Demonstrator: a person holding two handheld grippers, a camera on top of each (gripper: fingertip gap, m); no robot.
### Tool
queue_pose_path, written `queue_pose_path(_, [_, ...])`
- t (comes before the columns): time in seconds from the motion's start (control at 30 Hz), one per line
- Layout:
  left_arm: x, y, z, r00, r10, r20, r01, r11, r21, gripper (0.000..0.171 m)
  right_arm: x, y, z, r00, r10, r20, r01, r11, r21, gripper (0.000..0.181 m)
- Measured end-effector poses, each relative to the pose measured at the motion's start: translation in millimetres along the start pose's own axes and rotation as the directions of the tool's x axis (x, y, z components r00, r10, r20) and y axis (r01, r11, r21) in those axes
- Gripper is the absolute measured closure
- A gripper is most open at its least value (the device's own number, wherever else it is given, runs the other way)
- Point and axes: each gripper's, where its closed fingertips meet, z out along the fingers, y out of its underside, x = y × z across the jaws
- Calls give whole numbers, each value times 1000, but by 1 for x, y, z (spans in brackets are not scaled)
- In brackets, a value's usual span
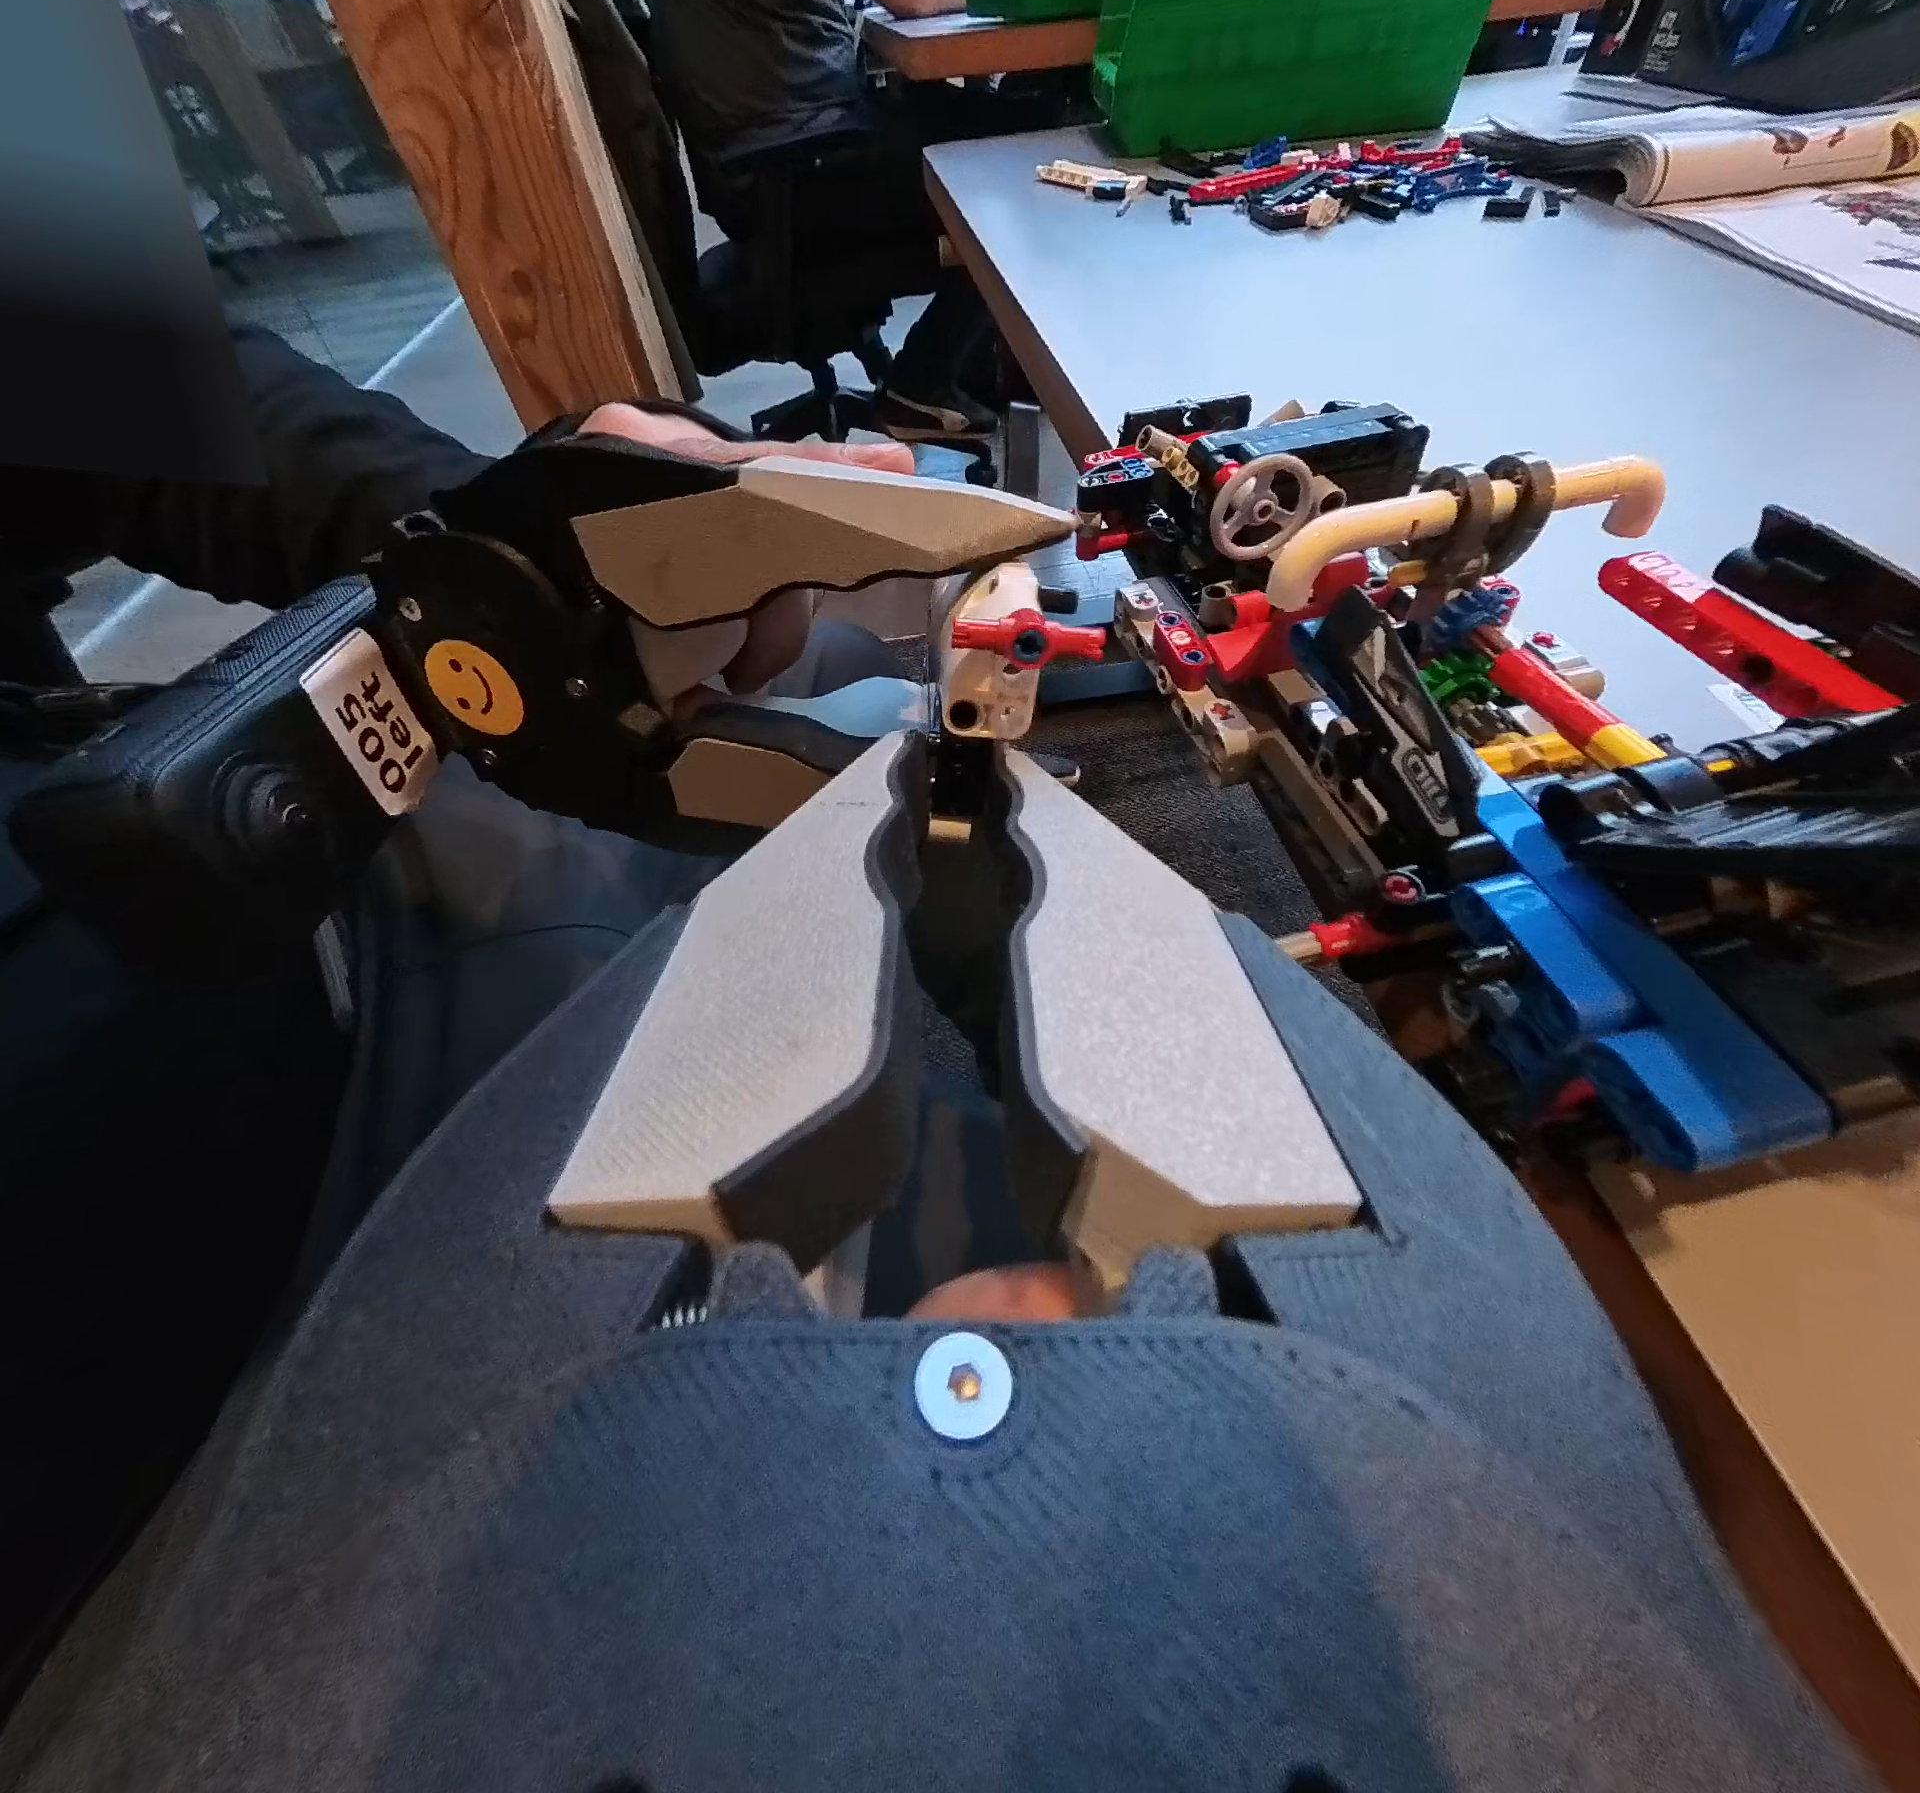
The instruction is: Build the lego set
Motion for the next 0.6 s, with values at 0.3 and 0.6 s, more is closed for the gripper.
queue_pose_path(0.3, [-1, -1, 1, 1000, -17, 10, 17, 1000, -10, 122, 2, -1, -2, 1000, -22, -5, 23, 1000, 16, 171])
queue_pose_path(0.6, [8, 4, 9, 997, 80, 20, -80, 997, -4, 123, 17, 13, -3, 989, -64, -133, 46, 990, -136, 155])
